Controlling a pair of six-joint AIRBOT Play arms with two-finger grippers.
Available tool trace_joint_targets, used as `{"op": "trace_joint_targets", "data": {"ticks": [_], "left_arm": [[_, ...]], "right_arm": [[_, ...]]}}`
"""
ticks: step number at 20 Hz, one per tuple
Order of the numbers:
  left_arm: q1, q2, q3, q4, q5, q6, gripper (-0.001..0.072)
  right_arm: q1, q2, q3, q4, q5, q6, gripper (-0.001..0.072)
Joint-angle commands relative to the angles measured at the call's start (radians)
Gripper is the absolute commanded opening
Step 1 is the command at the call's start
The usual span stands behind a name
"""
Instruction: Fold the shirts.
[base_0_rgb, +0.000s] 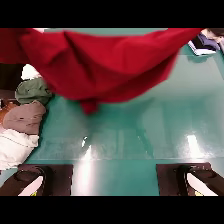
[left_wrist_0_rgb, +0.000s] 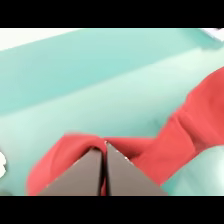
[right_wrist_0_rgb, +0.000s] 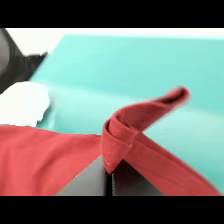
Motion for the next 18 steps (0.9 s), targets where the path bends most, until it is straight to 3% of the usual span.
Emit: {"op": "trace_joint_targets", "data": {"ticks": [1,5,9,13,15,18], "left_arm": [[0.000,0.003,0.130,-0.016,0.001,-0.010,0.0024],[0.000,0.003,0.306,-0.115,0.043,-0.009,0.0024],[0.000,0.003,0.335,-0.245,0.053,-0.007,0.0023],[0.000,0.003,0.255,-0.164,0.087,0.010,0.0023],[0.000,-0.017,0.151,-0.069,0.090,0.005,0.0022],[0.000,-0.137,0.018,-0.006,0.091,-0.020,0.0023]], "right_arm": [[-0.079,0.146,0.000,-0.002,-0.037,0.001,0.0014],[-0.216,0.279,0.000,-0.001,-0.048,0.001,0.0014],[-0.385,0.342,0.000,0.000,0.012,0.037,0.0013],[-0.599,0.303,0.000,0.024,0.206,0.122,0.0013],[-0.676,0.227,0.000,0.116,0.337,0.125,0.0013],[-0.658,0.077,0.000,0.153,0.438,0.125,0.0013]]}}
